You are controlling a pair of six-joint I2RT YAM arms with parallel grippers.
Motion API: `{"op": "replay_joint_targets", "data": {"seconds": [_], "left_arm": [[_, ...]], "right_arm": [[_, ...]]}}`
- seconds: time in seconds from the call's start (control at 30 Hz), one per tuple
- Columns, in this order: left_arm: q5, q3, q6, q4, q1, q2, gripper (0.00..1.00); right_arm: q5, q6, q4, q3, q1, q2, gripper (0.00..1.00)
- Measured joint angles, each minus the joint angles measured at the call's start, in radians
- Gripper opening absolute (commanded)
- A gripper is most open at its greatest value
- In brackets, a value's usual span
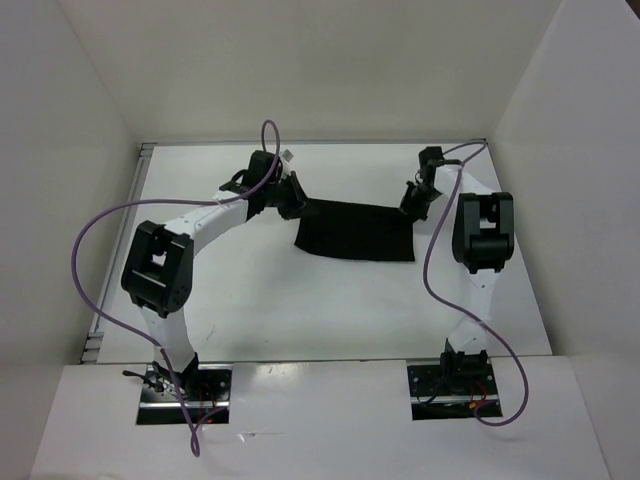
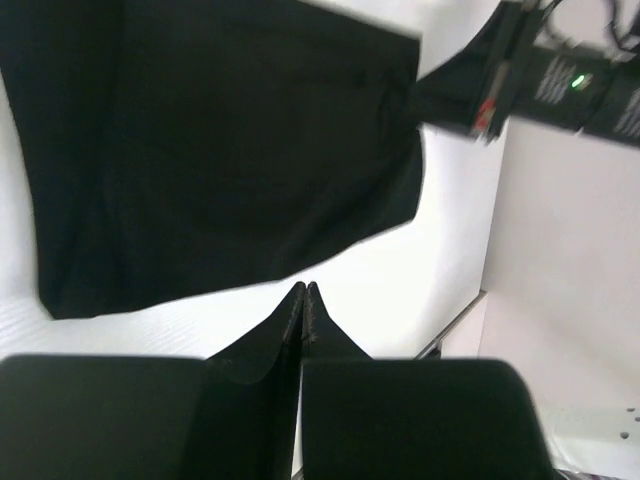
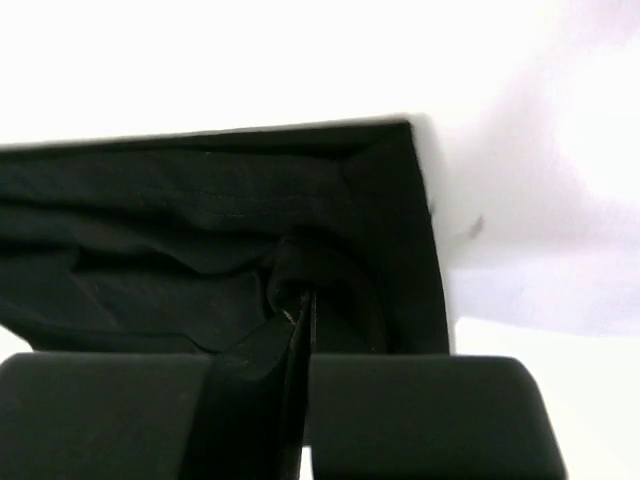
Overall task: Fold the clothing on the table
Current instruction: Fold the skirt
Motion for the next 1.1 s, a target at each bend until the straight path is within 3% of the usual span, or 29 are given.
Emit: {"op": "replay_joint_targets", "data": {"seconds": [0.13, 0.2, 0.23, 0.33, 0.57, 0.77, 1.1], "left_arm": [[0.003, -0.023, -0.002, -0.004, 0.000, 0.000, 0.00], [0.001, -0.023, -0.002, -0.005, 0.000, 0.000, 0.00], [0.001, -0.023, -0.002, -0.005, 0.000, 0.000, 0.00], [0.004, -0.023, -0.002, 0.002, 0.000, 0.008, 0.00], [0.006, 0.041, -0.003, 0.004, 0.000, 0.139, 0.00], [-0.001, 0.083, -0.001, -0.010, 0.005, 0.206, 0.00], [-0.028, 0.003, 0.002, -0.007, 0.025, 0.206, 0.00]], "right_arm": [[0.033, 0.003, 0.001, 0.080, 0.001, 0.040, 0.05], [0.041, 0.002, -0.001, 0.085, 0.001, 0.035, 0.19], [0.043, 0.005, -0.003, 0.083, 0.001, 0.026, 0.33], [0.049, 0.000, -0.003, 0.042, -0.005, -0.052, 0.45], [0.058, -0.025, 0.014, -0.131, -0.049, -0.257, 0.49], [0.045, -0.042, 0.016, -0.251, -0.063, -0.210, 0.50], [-0.060, -0.066, 0.042, -0.246, -0.053, -0.155, 0.50]]}}
